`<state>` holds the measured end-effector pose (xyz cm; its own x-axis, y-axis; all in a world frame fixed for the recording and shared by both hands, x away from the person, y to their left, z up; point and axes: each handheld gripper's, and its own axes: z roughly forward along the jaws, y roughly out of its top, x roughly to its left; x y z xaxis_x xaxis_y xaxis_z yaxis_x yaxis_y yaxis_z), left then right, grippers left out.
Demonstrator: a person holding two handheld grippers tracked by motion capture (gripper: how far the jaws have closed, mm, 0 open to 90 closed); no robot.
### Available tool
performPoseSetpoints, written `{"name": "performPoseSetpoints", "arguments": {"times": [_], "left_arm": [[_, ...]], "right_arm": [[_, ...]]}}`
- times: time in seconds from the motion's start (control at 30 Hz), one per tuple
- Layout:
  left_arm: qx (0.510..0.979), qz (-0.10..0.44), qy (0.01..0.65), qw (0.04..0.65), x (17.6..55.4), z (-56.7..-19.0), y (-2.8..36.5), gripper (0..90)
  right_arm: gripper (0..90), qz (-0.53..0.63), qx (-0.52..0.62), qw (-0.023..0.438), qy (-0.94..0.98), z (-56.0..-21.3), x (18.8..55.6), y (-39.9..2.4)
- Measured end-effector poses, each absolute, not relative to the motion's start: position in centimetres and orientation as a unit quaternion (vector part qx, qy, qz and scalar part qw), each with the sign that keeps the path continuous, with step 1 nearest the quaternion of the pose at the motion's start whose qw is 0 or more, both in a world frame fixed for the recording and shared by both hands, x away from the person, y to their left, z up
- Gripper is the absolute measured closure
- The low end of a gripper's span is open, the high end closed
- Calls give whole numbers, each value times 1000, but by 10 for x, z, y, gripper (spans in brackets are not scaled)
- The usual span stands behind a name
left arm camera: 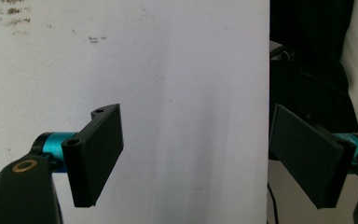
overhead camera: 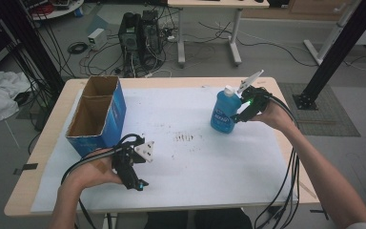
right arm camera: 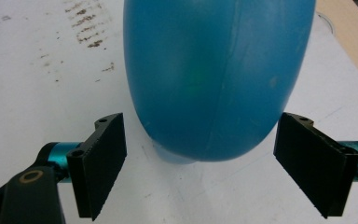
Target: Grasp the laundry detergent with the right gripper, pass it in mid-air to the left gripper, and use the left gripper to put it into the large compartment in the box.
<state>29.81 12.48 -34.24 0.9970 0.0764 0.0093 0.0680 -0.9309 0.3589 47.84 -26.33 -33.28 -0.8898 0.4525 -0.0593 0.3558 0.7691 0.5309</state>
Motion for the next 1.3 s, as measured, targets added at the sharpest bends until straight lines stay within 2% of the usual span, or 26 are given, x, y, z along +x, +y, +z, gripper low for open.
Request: {"name": "performPoseSetpoints", "arguments": {"times": [0.23, 0.6, 1.0, 1.3], "left_arm": [[982, 11, 40, 183, 297, -344, 127, 178], [982, 8, 41, 184, 297, -346, 127, 178], [981, 8, 44, 187, 297, -347, 128, 178], [981, 8, 44, 187, 297, -348, 129, 178]], "right_arm": [[161, 288, 215, 108, 927, -338, 479, -262], [162, 315, 227, 108, 915, -348, 480, -257], [162, 350, 235, 89, 902, -355, 485, -256], [163, 361, 229, 97, 899, -357, 486, -253]]}}
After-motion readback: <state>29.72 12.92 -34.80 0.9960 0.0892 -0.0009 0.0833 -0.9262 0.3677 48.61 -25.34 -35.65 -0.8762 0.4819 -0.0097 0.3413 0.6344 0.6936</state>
